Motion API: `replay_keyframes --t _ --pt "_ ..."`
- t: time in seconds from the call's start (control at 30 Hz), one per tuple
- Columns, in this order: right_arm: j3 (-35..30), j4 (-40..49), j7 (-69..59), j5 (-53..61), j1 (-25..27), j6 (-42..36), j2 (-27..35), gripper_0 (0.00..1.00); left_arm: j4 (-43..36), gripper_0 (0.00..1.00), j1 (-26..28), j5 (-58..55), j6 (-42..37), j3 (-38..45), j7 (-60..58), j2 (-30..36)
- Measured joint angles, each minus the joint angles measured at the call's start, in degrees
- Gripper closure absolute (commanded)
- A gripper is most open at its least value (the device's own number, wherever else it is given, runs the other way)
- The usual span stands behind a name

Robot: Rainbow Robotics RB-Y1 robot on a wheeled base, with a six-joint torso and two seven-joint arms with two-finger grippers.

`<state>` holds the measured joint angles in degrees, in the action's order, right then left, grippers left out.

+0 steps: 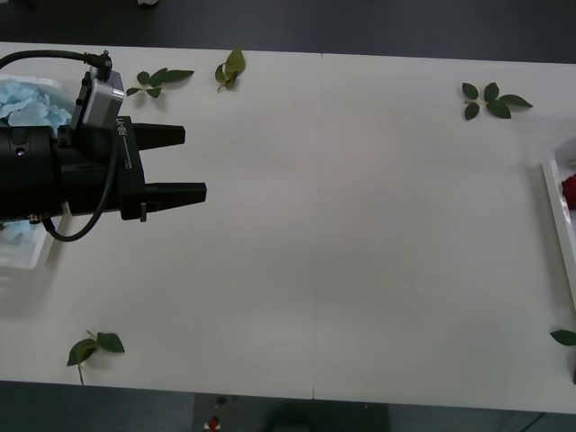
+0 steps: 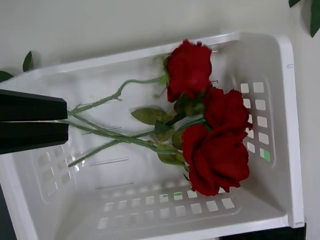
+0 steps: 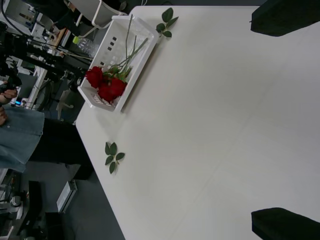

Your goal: Put the red flowers into the right box and the blue flowers into the left box

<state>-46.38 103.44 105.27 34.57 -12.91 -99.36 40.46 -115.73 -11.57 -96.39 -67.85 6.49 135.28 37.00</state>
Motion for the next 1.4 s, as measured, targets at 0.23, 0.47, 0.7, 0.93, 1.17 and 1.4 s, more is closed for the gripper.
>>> replay_keyframes --t 0.23,0.47,0.7,0.93,1.17,1.4 --pt "0.03 -6.47 3.21 -0.84 0.00 6.28 0.00 1.00 0.00 0.00 0.00 0.00 0.00 0.00 0.00 0.00" --pt "1.12 -11.05 5.10 -0.35 0.00 9.62 0.00 1.00 0.00 0.00 0.00 0.00 0.00 0.00 0.00 0.00" --pt "3.65 -12.00 5.16 -0.37 0.00 10.18 0.00 1.00 0.00 0.00 0.00 0.00 0.00 0.00 0.00 0.00" --pt "6.27 -11.99 5.17 5.99 -0.31 10.19 0.51 1.00 0.00 0.00 0.00 0.00 0.00 0.00 0.00 0.00" --pt "12.08 -9.94 8.31 11.13 -2.24 10.19 2.22 0.68 0.00 0.00 0.00 0.00 0.00 0.00 0.00 0.00" --pt "18.22 -1.75 8.69 13.52 -2.72 10.19 2.28 0.00 0.00 0.00 0.00 0.00 0.00 0.00 0.00 0.00"
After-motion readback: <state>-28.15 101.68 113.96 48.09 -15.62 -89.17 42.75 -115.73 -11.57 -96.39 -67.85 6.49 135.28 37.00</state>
